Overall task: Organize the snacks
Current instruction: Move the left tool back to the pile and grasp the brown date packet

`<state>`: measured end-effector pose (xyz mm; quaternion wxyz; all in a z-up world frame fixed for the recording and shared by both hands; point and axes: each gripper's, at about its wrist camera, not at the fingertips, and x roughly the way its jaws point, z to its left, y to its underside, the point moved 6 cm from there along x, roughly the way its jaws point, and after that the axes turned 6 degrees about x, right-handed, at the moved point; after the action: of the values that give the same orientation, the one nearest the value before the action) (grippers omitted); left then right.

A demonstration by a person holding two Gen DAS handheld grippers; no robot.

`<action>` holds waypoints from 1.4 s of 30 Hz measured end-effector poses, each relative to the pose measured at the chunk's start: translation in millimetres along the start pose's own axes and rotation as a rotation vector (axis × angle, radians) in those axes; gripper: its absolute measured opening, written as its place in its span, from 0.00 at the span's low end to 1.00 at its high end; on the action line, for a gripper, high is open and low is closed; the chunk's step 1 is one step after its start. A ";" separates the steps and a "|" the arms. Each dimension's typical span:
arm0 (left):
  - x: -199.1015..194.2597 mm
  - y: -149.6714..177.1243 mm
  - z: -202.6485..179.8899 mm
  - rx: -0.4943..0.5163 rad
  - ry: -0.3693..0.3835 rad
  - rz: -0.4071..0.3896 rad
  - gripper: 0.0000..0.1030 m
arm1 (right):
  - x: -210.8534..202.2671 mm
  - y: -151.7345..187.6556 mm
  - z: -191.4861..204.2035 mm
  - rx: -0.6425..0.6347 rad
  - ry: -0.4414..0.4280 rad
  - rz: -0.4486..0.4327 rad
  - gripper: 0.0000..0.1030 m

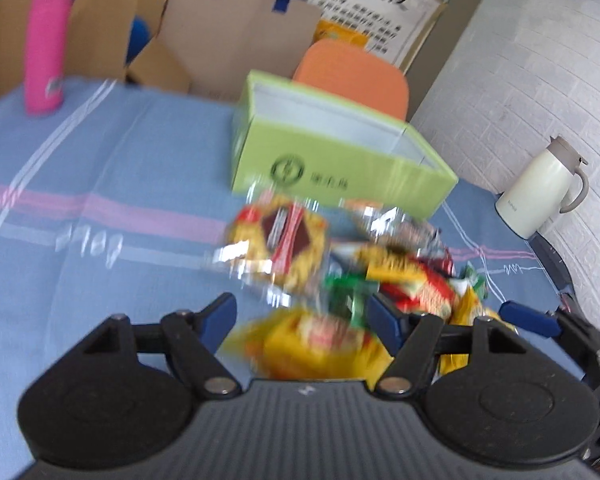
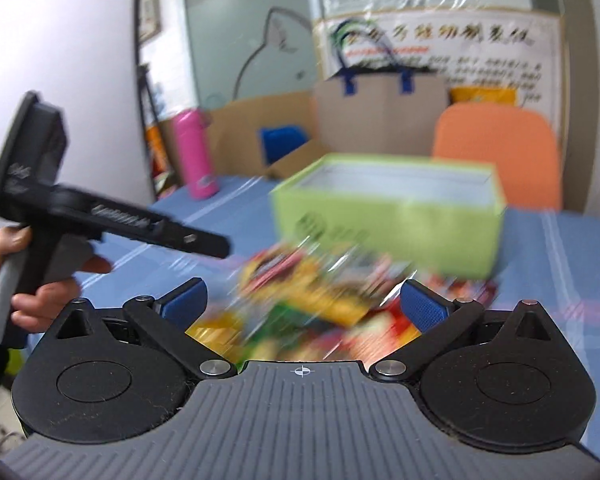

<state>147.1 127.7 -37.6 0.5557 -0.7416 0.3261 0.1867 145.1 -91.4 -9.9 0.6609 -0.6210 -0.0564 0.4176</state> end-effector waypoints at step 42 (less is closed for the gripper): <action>6.2 32.1 8.6 0.075 0.126 0.183 0.69 | 39.4 70.7 78.4 0.143 -0.193 0.230 0.88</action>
<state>130.1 128.6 -66.8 0.5421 -0.6977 0.4334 0.1774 89.9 -14.7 -71.4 0.6429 -0.5315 -0.0185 0.5512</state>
